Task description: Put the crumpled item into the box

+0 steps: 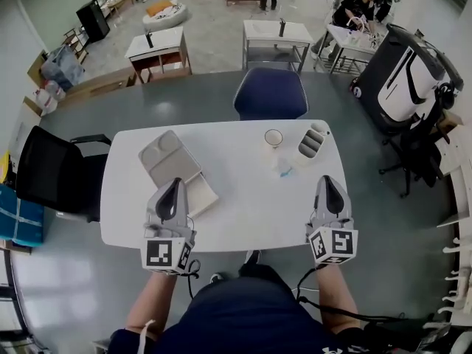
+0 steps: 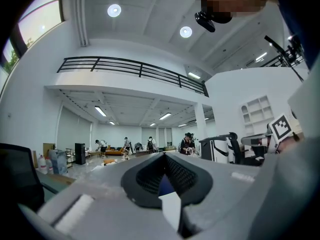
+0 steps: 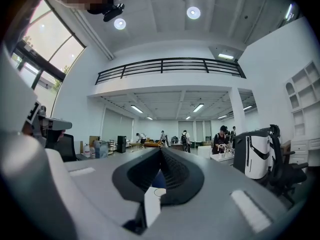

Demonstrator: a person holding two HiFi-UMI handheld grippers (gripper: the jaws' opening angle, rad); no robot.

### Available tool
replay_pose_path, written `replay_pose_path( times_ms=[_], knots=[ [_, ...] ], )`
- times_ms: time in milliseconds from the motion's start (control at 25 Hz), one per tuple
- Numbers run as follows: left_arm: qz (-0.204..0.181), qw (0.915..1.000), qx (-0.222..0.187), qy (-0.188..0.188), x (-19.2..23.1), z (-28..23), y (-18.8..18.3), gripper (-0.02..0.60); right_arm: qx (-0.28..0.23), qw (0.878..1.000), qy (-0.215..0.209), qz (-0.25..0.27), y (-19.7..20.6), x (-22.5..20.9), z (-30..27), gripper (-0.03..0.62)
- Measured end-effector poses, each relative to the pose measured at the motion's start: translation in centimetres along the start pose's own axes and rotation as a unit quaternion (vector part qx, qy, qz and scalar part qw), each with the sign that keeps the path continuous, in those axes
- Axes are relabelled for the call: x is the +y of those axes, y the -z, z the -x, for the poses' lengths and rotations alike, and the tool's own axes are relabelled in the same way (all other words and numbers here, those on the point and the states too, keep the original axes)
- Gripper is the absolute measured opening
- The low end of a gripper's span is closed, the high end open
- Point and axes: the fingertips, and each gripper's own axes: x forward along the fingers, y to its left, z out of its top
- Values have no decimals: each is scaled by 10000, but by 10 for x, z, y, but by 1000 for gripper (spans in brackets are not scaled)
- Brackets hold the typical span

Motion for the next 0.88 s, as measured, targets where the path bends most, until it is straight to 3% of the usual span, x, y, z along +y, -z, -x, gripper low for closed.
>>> replay_pose_path(
  times_ms=[240, 480, 880],
  knots=[
    [41, 9996, 71, -267, -2, -20, 3, 2, 162, 9999, -29, -30, 11, -28, -31, 2],
    [93, 9985, 214, -504, 7, -19, 14, 2, 582, 9976, -370, 8, 39, -25, -59, 3],
    [61, 9973, 571, -463, 36, -28, 34, 2, 1459, 9883, -336, -287, 117, -31, -101, 3]
  ],
)
